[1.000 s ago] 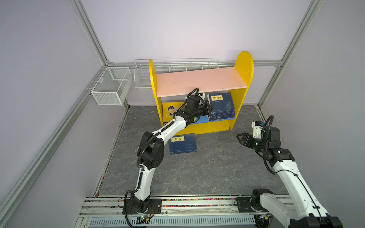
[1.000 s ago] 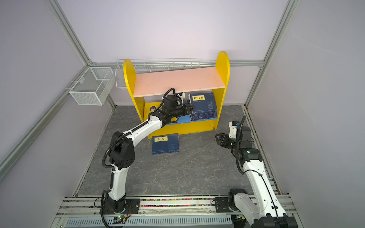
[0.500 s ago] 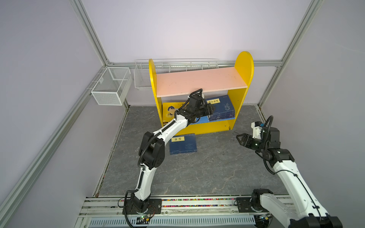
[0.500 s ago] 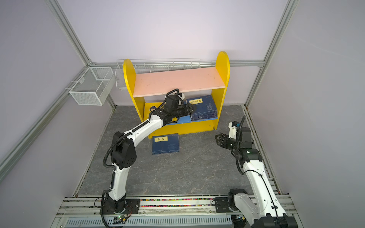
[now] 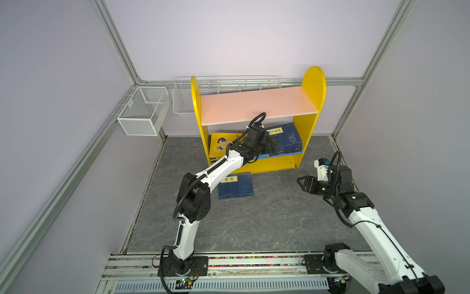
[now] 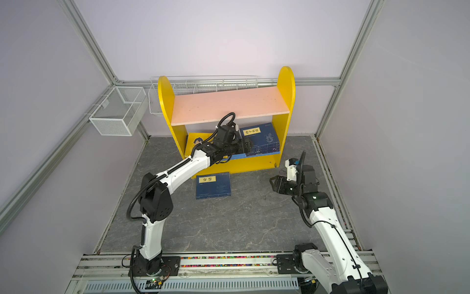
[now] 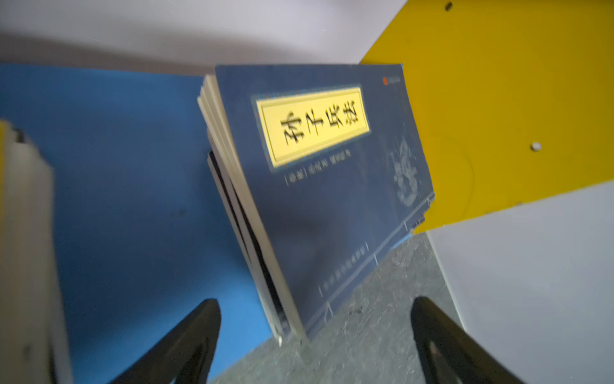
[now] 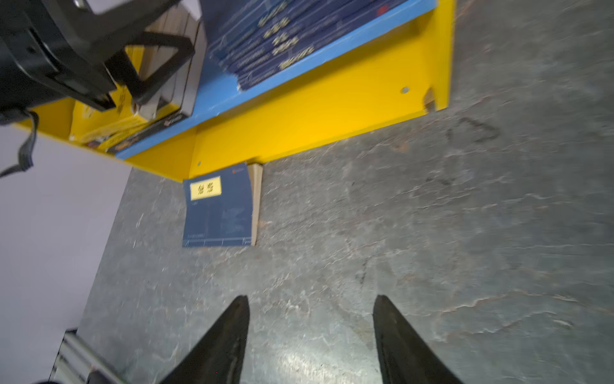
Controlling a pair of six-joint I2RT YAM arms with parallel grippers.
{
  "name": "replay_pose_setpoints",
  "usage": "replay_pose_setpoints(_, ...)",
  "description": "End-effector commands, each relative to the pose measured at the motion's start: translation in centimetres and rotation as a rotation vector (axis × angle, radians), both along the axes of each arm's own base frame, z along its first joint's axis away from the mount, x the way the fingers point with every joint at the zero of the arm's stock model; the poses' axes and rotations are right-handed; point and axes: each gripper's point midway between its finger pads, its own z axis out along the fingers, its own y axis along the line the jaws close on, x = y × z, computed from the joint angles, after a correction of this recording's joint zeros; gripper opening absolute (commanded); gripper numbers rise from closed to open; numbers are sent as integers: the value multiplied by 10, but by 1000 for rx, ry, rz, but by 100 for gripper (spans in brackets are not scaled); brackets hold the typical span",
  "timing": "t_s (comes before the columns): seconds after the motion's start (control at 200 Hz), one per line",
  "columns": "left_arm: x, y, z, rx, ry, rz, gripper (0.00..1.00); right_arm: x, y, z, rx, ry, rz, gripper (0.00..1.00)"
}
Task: Stacking books/files
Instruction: Place the book at the bookshelf, then move the book to the center of the table.
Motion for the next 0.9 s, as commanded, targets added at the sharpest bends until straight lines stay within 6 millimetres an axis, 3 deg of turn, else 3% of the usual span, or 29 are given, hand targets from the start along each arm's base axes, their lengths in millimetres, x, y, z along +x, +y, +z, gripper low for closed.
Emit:
replay_pose_setpoints(0.0,-33,47,41,71,-134,49,91,-9,33,-25,-44,24,107,63)
replay_pose_setpoints(0.07,-57,78,20,94,-113,98,91,-14,57,-39,-74,33,169,63)
replay_pose_setpoints(0.195,-91,152,-26,173,-101,261,91,-18,97,-58,-140,52,271,63)
replay_pose_setpoints(0.315,-111,192,-33,158,-100,334,91,-20,121,-72,-177,75,327,63)
replay_pose_setpoints(0.475,-113,224,-30,123,-79,416,92,-9,139,-69,-168,67,345,63)
replay_pose_setpoints(0.545,-114,241,-45,125,-21,440,92,-6,139,-74,-182,85,335,63)
replay_pose_setpoints(0.58,-116,249,-55,140,7,456,91,0,146,-66,-171,70,334,63)
replay_pose_setpoints(0.67,-122,266,-85,189,90,467,91,4,154,-75,-186,111,349,63)
replay_pose_setpoints(0.78,-128,266,-119,211,163,428,91,9,167,-91,-217,140,376,63)
replay_pose_setpoints(0.895,-124,255,-140,222,209,386,91,19,179,-107,-222,176,383,63)
